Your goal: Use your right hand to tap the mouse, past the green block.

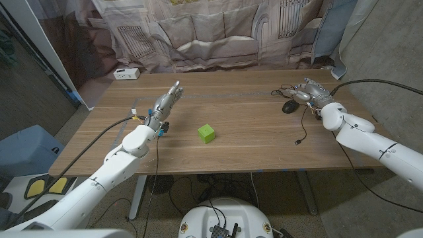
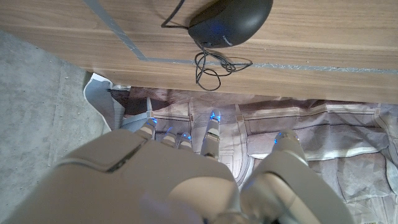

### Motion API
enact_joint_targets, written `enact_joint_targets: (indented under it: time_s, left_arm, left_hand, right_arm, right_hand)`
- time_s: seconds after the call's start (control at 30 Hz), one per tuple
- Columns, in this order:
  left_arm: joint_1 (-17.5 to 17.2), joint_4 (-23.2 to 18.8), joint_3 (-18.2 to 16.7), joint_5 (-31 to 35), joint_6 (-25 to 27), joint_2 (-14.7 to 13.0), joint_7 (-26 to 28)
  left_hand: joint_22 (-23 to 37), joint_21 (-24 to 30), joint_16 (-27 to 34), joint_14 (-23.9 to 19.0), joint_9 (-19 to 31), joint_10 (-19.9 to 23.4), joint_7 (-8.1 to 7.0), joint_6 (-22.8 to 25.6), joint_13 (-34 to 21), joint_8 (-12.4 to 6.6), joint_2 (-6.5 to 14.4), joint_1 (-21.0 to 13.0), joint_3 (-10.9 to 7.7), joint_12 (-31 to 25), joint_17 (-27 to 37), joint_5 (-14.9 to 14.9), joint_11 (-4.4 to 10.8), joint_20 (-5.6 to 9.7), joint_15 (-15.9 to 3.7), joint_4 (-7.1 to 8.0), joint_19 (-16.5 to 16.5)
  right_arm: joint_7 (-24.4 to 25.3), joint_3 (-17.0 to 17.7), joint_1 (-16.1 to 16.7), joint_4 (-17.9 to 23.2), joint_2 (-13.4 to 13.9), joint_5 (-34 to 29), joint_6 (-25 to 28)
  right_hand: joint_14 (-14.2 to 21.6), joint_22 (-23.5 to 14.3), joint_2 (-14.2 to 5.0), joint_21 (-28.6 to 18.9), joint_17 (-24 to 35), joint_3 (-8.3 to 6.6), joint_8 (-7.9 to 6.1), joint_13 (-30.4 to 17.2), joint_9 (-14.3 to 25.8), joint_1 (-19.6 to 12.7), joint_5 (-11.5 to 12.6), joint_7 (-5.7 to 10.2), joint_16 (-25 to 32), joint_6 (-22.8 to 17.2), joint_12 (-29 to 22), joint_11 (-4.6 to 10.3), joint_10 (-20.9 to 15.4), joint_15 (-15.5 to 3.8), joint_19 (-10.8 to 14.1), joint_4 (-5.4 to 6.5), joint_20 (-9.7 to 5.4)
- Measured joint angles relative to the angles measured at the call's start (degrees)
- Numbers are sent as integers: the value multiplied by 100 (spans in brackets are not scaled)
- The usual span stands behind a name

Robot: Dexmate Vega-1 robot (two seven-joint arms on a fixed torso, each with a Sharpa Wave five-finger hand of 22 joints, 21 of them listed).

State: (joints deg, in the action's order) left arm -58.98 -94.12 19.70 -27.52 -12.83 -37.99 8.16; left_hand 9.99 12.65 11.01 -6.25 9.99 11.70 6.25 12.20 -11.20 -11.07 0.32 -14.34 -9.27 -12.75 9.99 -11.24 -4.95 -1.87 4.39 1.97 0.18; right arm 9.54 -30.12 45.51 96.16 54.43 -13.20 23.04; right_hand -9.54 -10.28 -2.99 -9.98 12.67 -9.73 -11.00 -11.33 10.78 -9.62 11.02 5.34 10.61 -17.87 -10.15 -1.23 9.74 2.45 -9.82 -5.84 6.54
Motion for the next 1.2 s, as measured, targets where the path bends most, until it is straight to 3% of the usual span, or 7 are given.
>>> enact_joint_targets:
  time_s: [0.47,1.2]
  left_arm:
    - [-37,-12,4,41,-15,32,91]
    - [-83,-92,-12,53,39,13,138]
  left_hand:
    - [0,0,0,-31,0,40,-12,50,0,0,30,-30,0,0,0,0,-5,3,-30,0,-4]
    - [0,0,0,-30,0,39,-12,49,0,0,60,-61,-32,0,0,-1,-5,-17,-30,-31,76]
  right_arm:
    - [-342,-258,-279,16,32,-95,265]
    - [-720,-572,-621,-224,-64,-251,456]
  right_hand:
    - [0,1,-194,-21,-1,-123,-27,0,0,-149,-22,50,3,-118,-67,53,9,0,0,-68,1]
    - [-21,1,-277,-44,-16,-203,-67,1,0,-233,-21,40,47,-168,-111,52,9,21,0,-116,1]
